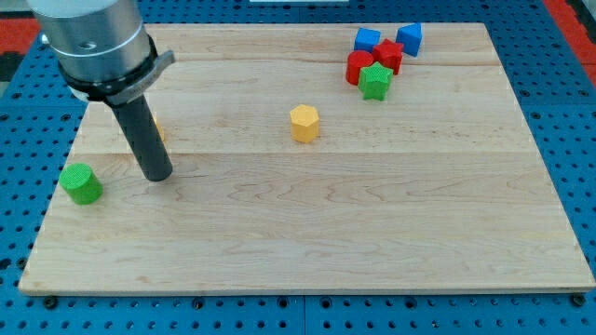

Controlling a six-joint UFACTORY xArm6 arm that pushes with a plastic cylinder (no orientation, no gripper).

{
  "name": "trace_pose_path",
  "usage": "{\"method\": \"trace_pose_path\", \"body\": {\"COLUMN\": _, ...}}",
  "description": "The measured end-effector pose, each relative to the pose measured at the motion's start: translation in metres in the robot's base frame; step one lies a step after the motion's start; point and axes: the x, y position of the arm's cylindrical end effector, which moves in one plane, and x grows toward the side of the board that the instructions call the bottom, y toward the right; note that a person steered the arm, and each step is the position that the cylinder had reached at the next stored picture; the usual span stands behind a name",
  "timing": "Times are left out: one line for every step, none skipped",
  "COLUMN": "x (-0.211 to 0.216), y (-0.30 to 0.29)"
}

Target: Move the yellow hexagon closer to the green star

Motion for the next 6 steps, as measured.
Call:
{"method": "trace_pose_path", "body": {"x": -0.028, "y": 0.045}}
{"method": "trace_pose_path", "body": {"x": -0.077, "y": 0.132}}
{"method": "trace_pose_path", "body": {"x": -0.072, "y": 0.187}}
{"method": "trace_pose_path", "body": {"x": -0.041, "y": 0.151}}
{"method": "trace_pose_path", "body": {"x": -0.034, "y": 0.191}}
{"method": "trace_pose_path", "body": {"x": -0.058, "y": 0.239}}
